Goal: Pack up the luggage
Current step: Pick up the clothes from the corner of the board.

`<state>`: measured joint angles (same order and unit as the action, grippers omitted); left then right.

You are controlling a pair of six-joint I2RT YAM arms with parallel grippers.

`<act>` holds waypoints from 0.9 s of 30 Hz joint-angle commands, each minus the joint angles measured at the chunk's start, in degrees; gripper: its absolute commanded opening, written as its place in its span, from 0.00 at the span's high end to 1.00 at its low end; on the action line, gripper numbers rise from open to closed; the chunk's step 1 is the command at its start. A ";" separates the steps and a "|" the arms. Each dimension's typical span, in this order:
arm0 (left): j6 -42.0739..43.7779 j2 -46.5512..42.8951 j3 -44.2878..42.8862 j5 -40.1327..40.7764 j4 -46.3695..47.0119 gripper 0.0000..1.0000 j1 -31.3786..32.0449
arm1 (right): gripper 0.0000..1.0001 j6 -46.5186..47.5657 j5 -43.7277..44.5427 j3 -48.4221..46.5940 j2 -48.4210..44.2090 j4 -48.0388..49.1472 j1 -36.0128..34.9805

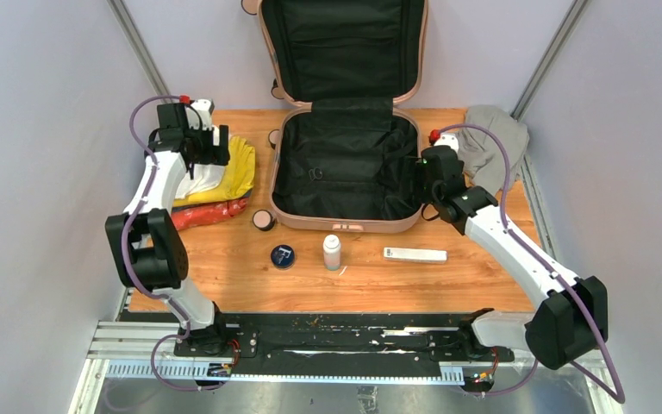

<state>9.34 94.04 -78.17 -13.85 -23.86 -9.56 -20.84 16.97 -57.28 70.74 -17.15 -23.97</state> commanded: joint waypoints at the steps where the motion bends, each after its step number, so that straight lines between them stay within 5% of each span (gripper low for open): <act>1: 1.07 3.45 -2.73 4.74 -4.69 0.14 -0.09 | 0.09 1.44 -0.39 -4.03 0.78 -9.57 -3.33; 10: 2.92 6.39 -0.55 8.39 -3.07 0.25 -0.01 | 0.17 1.08 -7.10 -5.30 1.41 -11.24 -5.38; 23: 7.67 10.48 0.45 12.66 -1.07 0.21 1.82 | 0.24 0.45 -12.46 -5.20 1.44 -11.24 -5.57; 27: 8.59 10.87 0.45 13.76 -0.89 0.35 1.85 | 0.29 0.66 -12.32 -4.90 0.79 -11.32 -5.57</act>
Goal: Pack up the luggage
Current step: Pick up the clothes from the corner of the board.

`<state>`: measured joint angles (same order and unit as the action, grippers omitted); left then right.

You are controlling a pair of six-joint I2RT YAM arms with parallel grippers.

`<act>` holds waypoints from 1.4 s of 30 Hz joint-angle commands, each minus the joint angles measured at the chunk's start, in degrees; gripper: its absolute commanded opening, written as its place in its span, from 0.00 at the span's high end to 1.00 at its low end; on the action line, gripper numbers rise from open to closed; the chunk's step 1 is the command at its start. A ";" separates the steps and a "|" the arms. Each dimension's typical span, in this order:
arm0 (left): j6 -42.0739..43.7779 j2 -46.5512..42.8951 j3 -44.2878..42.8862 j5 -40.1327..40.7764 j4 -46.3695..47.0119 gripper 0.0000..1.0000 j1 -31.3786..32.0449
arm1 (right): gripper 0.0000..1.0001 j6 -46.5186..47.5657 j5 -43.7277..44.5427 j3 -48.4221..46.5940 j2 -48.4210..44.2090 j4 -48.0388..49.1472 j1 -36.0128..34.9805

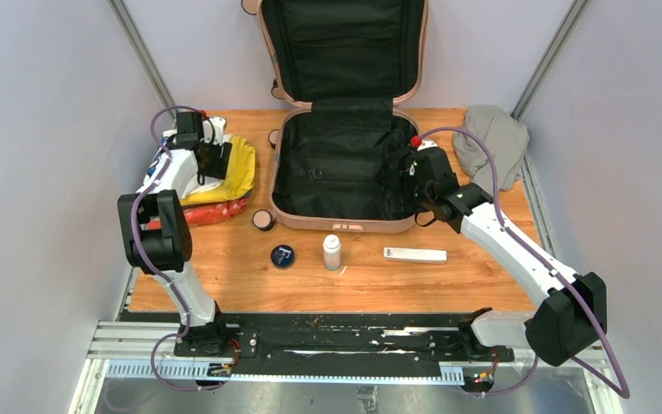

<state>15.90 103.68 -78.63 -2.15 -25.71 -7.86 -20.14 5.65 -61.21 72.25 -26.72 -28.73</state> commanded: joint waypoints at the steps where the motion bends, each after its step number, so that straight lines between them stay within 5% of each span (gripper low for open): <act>1: 2.38 1.17 0.90 2.06 1.01 0.41 0.15 | 0.30 0.07 -0.92 -0.89 -0.87 -1.76 -0.80; 5: 4.02 0.49 1.53 4.17 0.89 0.66 0.13 | 0.33 0.13 -0.56 -0.67 -1.57 -2.02 -0.80; 11: 5.71 -0.24 2.86 5.14 0.15 0.69 0.13 | 0.34 -0.06 -0.84 -0.78 -2.59 -2.02 -0.80; 17: 4.50 -2.55 -1.46 1.33 -6.54 1.00 0.12 | 0.38 -1.27 -3.26 -2.42 -2.33 -1.85 -0.80; 22: 2.63 -10.29 -3.61 -7.97 -12.23 1.00 0.12 | 0.40 -3.93 -8.04 -5.40 0.04 -0.86 -1.31; 28: 4.73 -17.39 1.00 -9.39 -15.07 1.00 0.12 | 0.33 -9.98 -12.19 -12.42 7.21 2.78 -4.74; 42: 7.21 -29.70 14.95 -18.50 -21.87 1.00 0.12 | 0.13 -42.32 -27.14 -34.54 39.18 25.54 -17.99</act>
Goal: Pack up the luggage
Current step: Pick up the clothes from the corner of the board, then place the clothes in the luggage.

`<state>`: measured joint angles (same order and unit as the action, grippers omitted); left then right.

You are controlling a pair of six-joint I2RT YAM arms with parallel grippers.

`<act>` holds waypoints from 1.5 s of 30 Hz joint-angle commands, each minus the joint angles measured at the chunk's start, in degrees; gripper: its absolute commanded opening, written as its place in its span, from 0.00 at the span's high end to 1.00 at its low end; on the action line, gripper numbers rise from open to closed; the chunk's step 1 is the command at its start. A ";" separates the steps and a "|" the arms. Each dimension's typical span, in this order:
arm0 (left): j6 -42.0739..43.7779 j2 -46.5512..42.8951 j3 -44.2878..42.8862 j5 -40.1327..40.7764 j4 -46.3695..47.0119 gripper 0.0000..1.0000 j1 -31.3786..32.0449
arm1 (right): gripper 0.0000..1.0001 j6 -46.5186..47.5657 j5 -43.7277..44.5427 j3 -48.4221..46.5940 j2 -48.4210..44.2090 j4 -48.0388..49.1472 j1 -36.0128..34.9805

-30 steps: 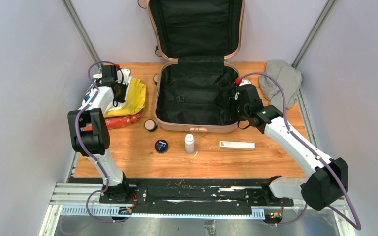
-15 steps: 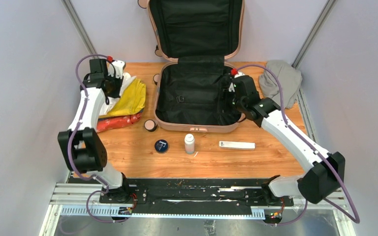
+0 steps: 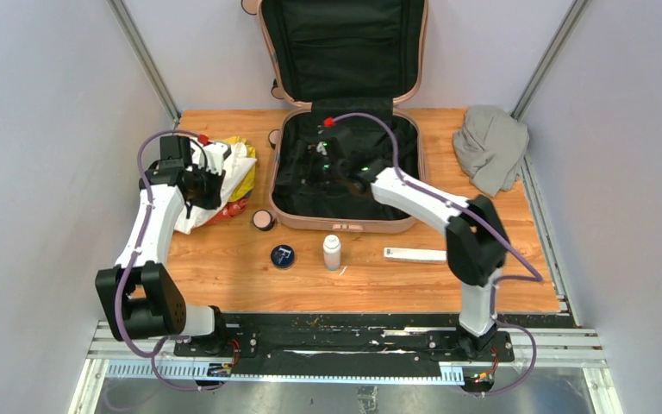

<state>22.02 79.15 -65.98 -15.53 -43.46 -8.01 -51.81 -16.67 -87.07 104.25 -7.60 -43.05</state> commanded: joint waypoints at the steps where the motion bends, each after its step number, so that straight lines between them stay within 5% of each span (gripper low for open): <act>1: 1.28 -6.17 2.94 -5.27 -4.40 1.00 0.28 | 0.12 -11.09 -4.59 -11.40 9.34 5.71 -4.66; 23: 3.63 -11.43 3.64 -10.06 -9.08 1.00 0.28 | 0.11 -24.09 0.54 -36.17 34.70 0.38 -9.59; 31: 4.14 -13.47 3.34 -12.59 -11.38 1.00 0.28 | 0.18 -25.44 1.84 -47.19 42.79 -1.84 -10.10; 34: 4.57 -13.81 2.96 -13.19 -12.03 1.00 0.30 | 0.28 -25.88 1.55 -47.52 44.25 -2.09 -10.28; 37: 5.05 -13.73 2.97 -13.72 -12.36 1.00 0.28 | 0.56 -24.29 2.27 -47.82 44.51 -1.95 -9.98; 39: 5.11 -13.19 2.28 -13.58 -12.99 0.83 0.28 | 0.78 -21.47 3.14 -49.05 43.75 -1.48 -9.29; 41: 5.59 -12.97 0.75 -12.95 -13.99 0.44 0.17 | 0.97 -15.83 4.69 -50.70 42.44 -1.92 -8.31; 43: 5.13 -13.13 -1.19 -11.10 -14.10 0.21 -0.45 | 1.00 -10.65 5.04 -51.71 40.70 -1.77 -7.02; 45: 4.52 -13.10 -3.68 -10.82 -14.11 0.12 -1.87 | 1.00 -6.49 3.43 -52.41 39.22 -2.16 -5.23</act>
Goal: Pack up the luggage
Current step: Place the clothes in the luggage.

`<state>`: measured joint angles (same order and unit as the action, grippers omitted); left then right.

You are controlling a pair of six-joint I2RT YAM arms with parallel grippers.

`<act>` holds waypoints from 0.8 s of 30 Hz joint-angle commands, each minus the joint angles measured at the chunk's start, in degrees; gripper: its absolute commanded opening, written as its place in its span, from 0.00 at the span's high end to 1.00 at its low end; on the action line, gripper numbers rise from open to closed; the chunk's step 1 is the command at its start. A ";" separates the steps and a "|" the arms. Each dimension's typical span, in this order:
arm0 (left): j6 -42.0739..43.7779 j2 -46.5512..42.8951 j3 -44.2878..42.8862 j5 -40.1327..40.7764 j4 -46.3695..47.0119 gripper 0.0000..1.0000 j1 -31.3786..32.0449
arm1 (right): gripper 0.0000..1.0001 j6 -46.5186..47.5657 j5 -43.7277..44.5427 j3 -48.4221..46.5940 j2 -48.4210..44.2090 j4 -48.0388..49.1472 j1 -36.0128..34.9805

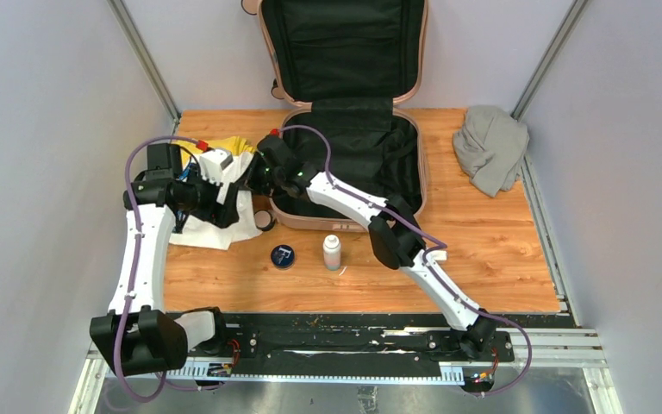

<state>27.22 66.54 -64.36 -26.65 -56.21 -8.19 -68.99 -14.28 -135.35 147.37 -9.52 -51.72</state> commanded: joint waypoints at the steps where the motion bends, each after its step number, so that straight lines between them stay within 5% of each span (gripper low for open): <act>1: -0.83 -0.26 -6.59 0.28 -1.36 0.09 -2.43 | 1.00 12.45 0.07 -4.09 -4.80 -0.69 4.48; 5: -1.18 2.16 -10.69 3.20 -1.29 0.00 -3.15 | 1.00 17.70 -3.41 -1.86 -7.60 -3.55 8.88; 10: -2.49 6.41 -13.93 7.25 -1.28 0.00 -3.15 | 1.00 22.03 -4.69 -1.40 -8.86 -11.15 14.35; 18: -1.29 8.68 -12.77 8.45 -0.93 0.00 -3.15 | 1.00 27.96 6.22 5.44 -17.11 -19.66 18.46; 24: -0.41 10.56 -11.98 10.17 -0.75 0.00 -3.15 | 1.00 29.07 2.69 5.24 -16.48 -24.27 22.06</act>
<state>25.98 75.57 -77.08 -18.26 -56.73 -11.09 -42.92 -12.38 -130.21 132.18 -28.10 -33.56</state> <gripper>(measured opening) 0.999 0.063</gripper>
